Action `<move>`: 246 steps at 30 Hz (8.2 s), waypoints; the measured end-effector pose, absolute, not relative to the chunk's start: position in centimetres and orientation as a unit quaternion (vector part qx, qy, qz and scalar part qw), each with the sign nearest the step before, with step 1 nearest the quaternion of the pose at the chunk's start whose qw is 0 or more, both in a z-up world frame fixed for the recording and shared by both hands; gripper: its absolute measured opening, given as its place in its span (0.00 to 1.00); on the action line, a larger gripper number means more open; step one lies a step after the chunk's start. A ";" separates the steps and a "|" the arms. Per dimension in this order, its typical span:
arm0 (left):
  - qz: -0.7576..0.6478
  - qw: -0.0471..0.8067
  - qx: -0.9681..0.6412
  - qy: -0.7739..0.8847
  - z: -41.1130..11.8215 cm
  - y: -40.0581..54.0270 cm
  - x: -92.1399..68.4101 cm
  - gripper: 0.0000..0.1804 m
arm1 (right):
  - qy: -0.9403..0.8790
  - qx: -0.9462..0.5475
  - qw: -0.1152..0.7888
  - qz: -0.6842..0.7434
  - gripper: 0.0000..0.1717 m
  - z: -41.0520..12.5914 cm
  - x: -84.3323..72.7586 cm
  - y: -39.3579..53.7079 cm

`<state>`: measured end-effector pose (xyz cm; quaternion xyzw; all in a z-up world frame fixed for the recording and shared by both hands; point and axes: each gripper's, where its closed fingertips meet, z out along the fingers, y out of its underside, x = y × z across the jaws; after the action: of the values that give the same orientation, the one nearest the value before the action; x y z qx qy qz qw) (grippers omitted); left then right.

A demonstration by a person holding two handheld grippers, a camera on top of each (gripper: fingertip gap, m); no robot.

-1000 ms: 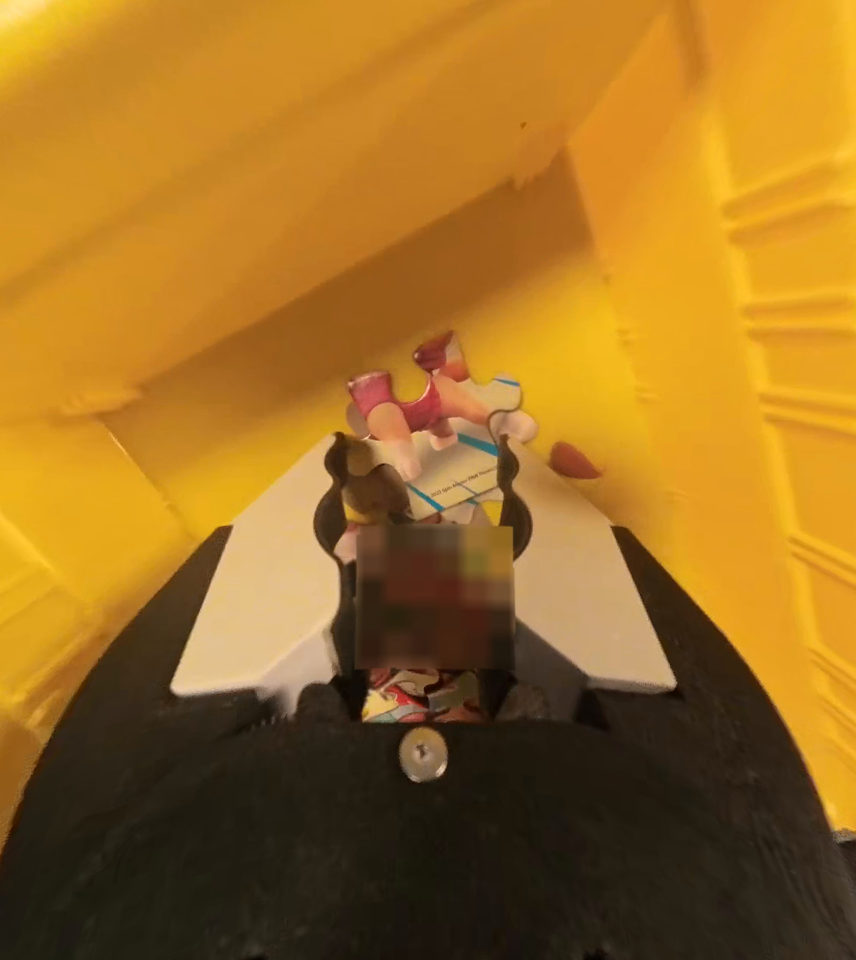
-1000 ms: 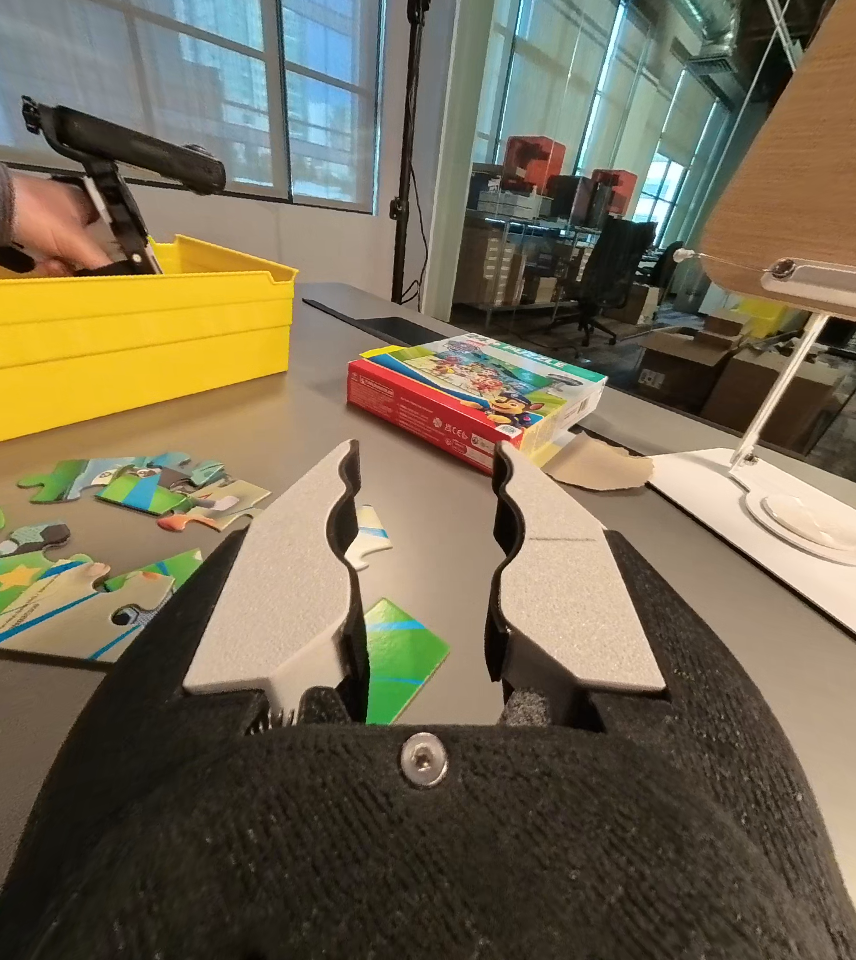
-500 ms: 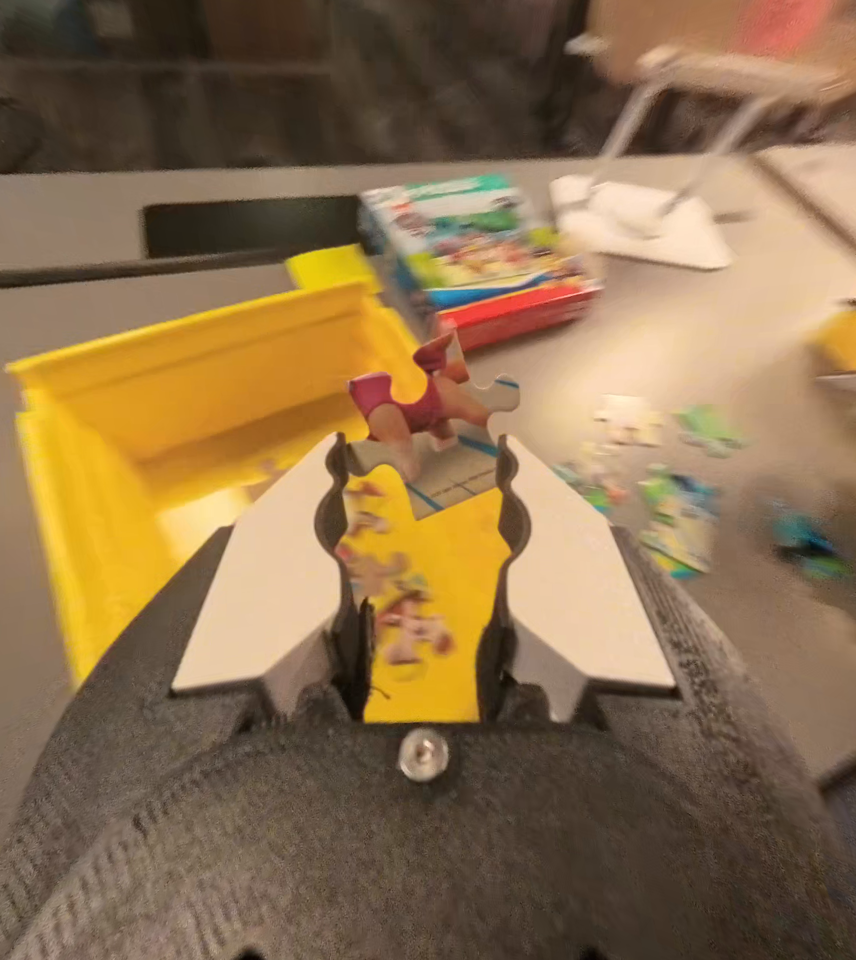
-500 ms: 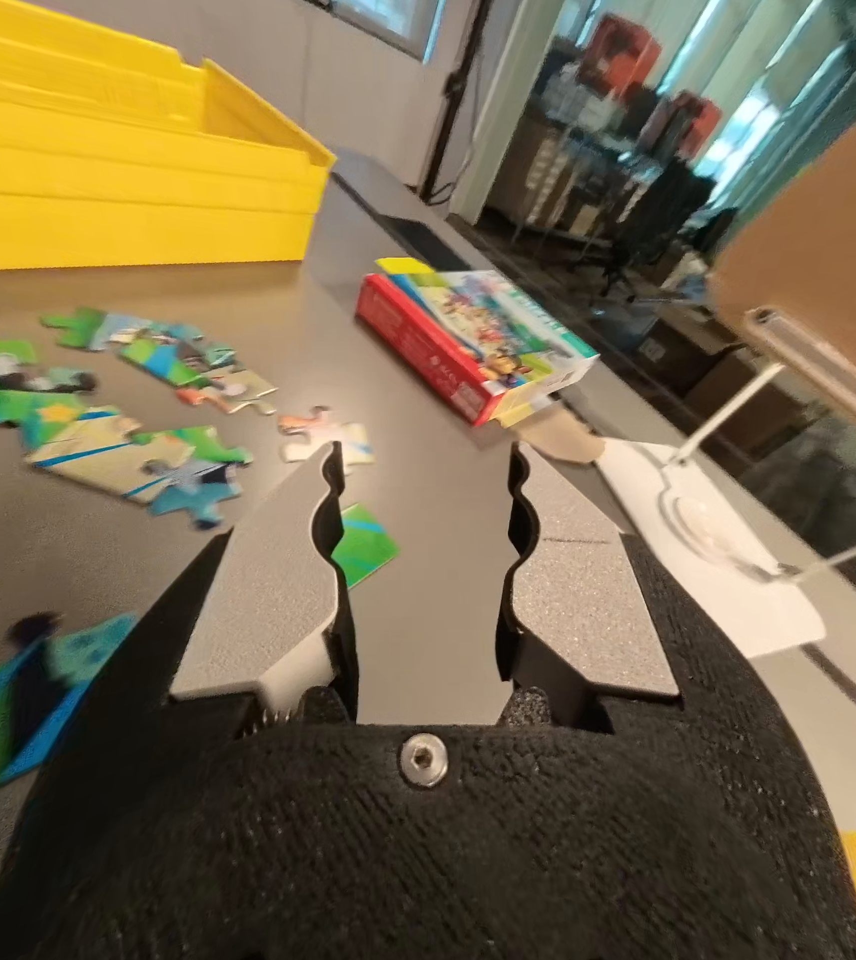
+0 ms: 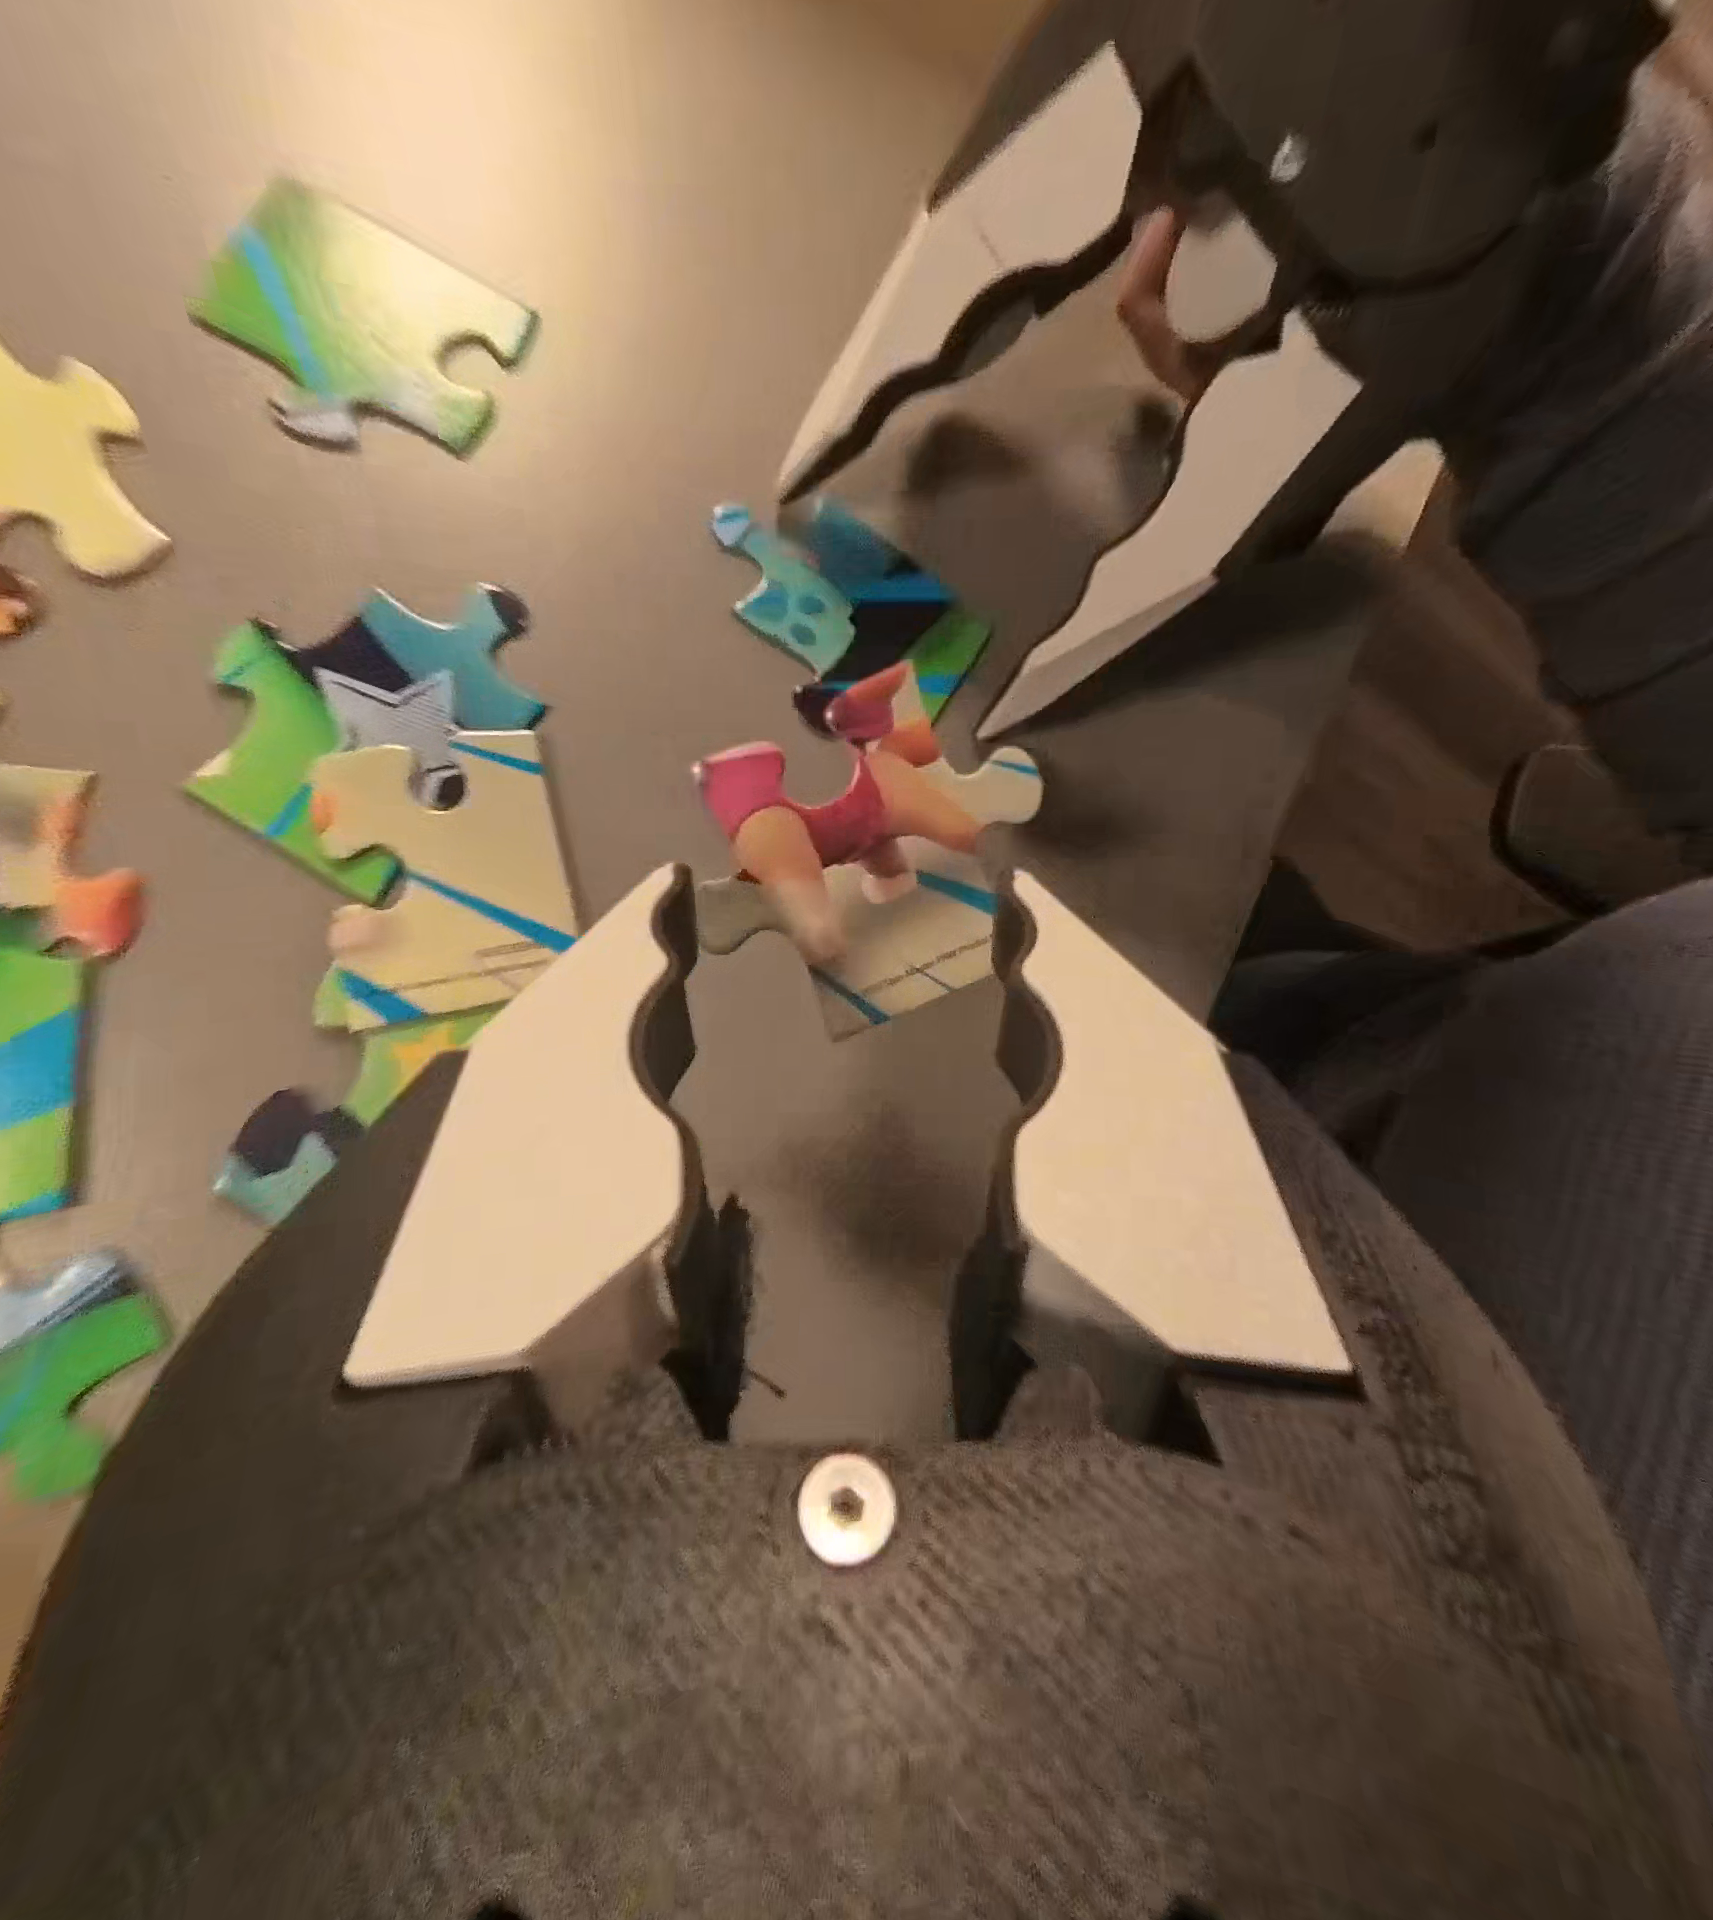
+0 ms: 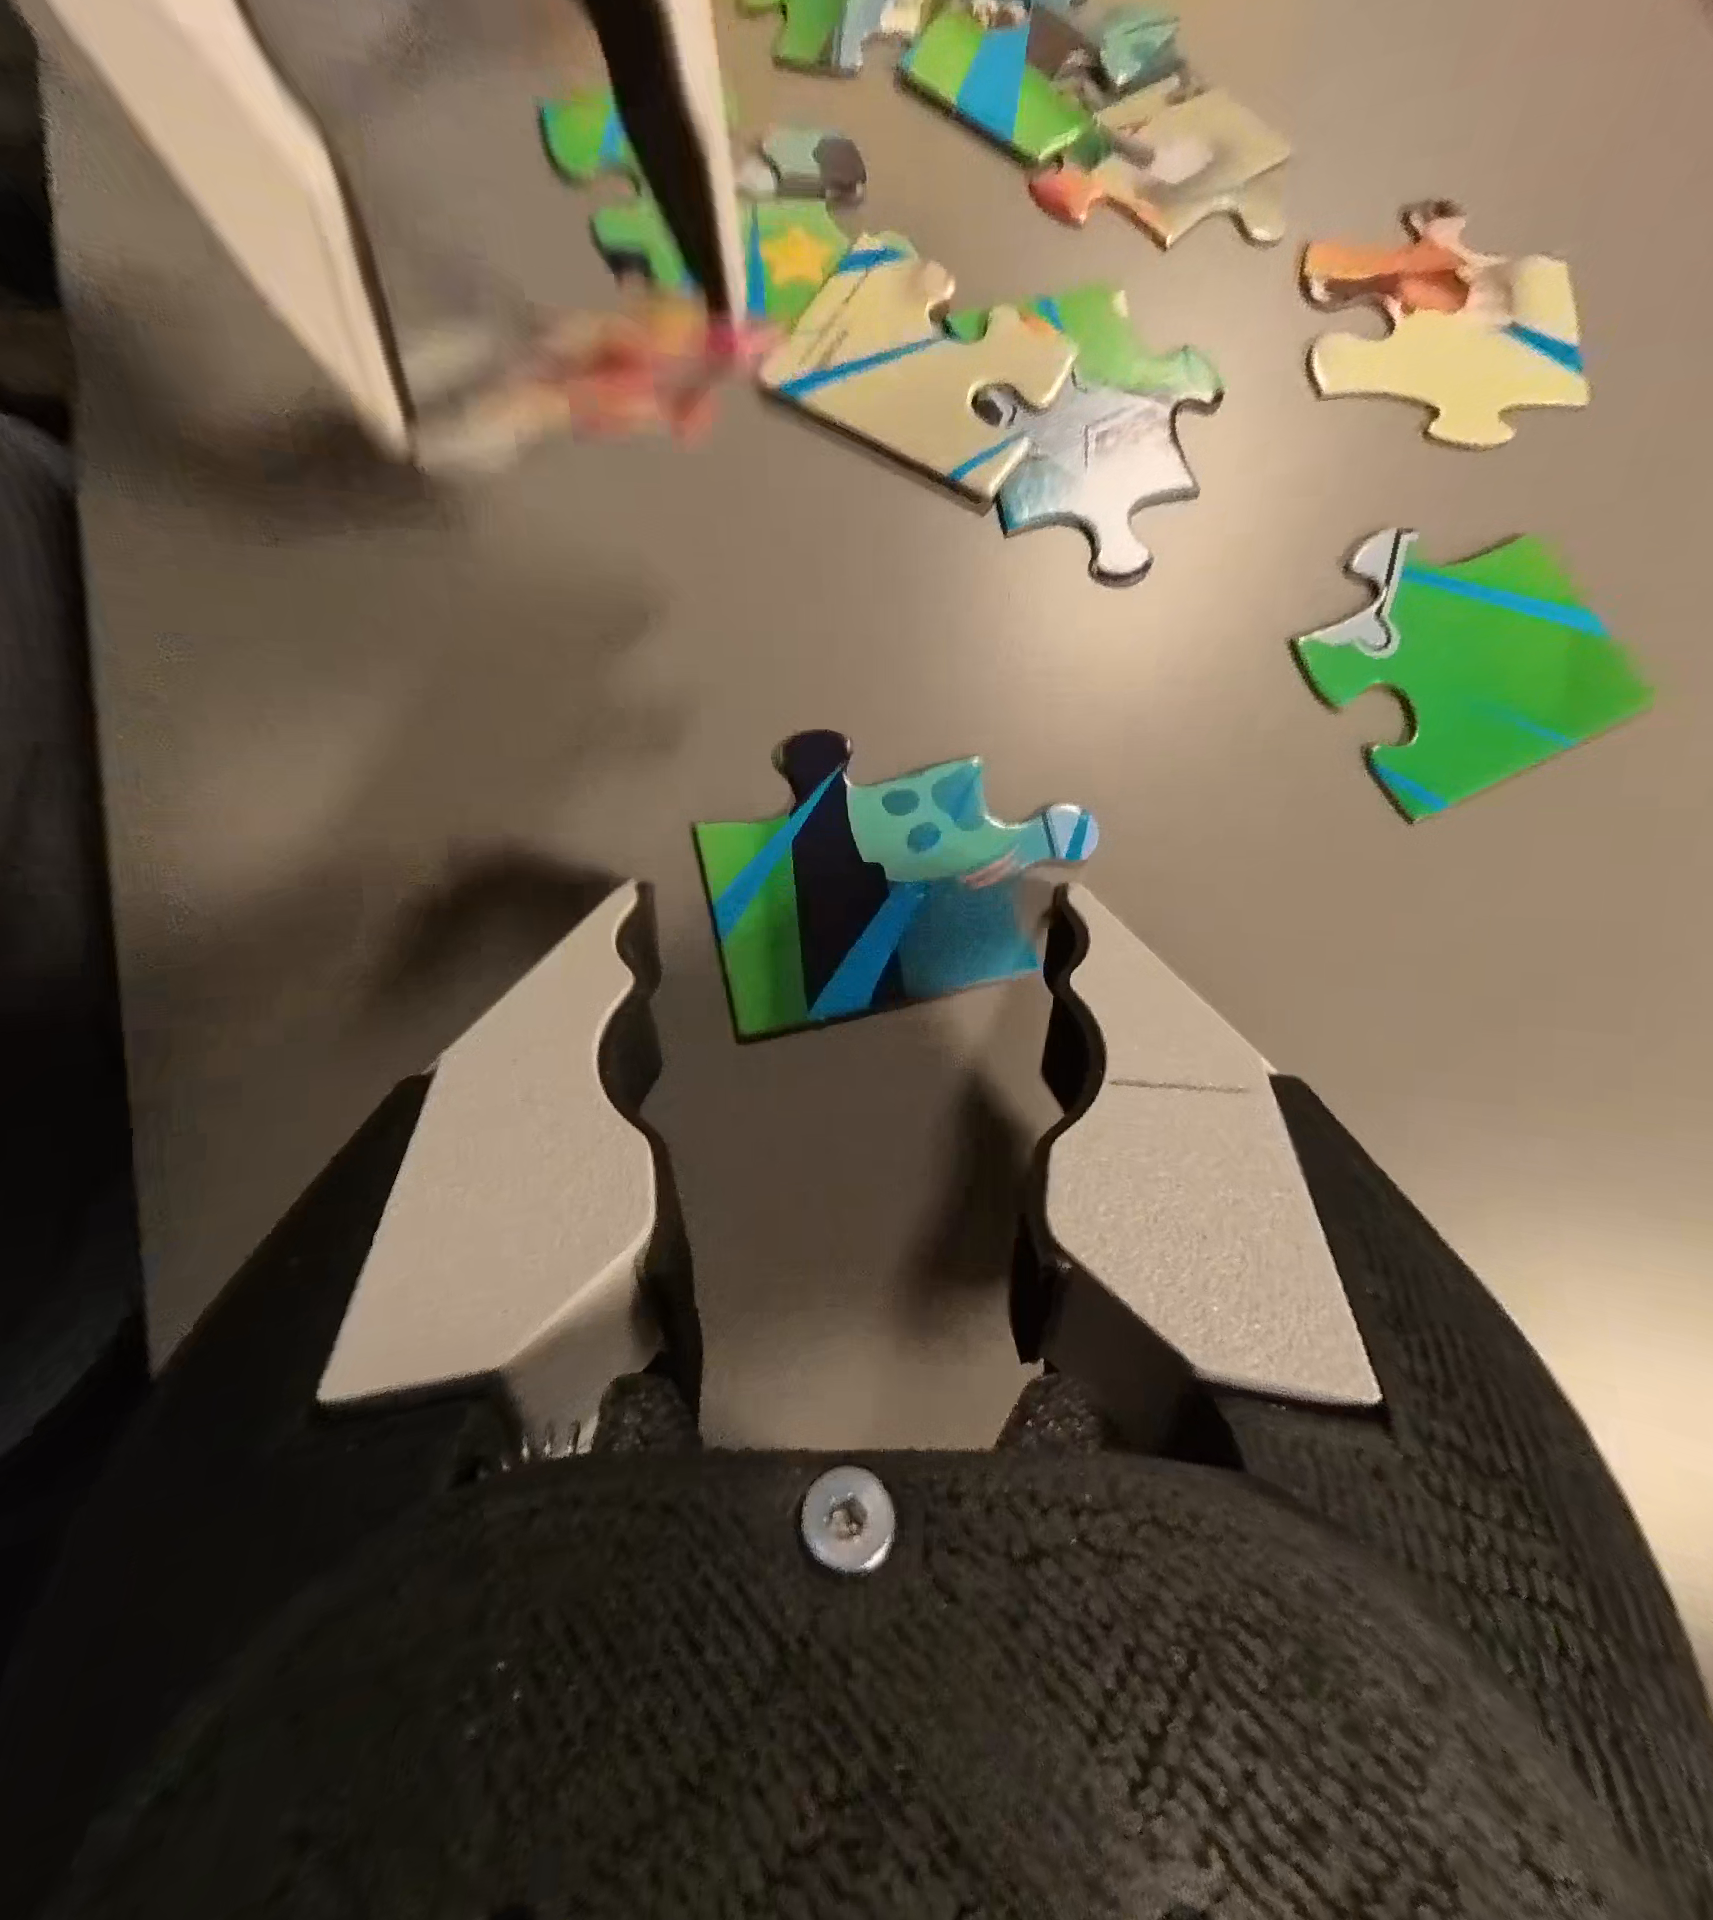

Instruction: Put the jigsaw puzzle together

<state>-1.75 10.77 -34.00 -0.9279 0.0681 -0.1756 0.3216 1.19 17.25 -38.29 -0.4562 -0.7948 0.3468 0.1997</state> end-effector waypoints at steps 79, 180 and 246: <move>-0.086 0.415 -0.903 0.073 -36.9 8.4 -1.4 0.34 | -0.838 -0.452 0.128 0.276 0.34 -37.4 -8.3 20.2; 0.043 0.680 -0.732 -0.008 -27.1 -7.7 12.5 0.38 | -0.414 -0.547 0.637 0.352 0.41 -32.0 32.3 10.0; 0.194 0.701 -0.682 0.076 -27.7 19.5 -4.9 0.33 | -0.805 -0.576 0.038 0.135 0.30 -104.7 39.3 -0.6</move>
<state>-4.93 19.51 -27.72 -0.6823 0.0756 0.1944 0.7007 39.25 -0.57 -104.74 -0.5761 -0.8053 0.1345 0.0378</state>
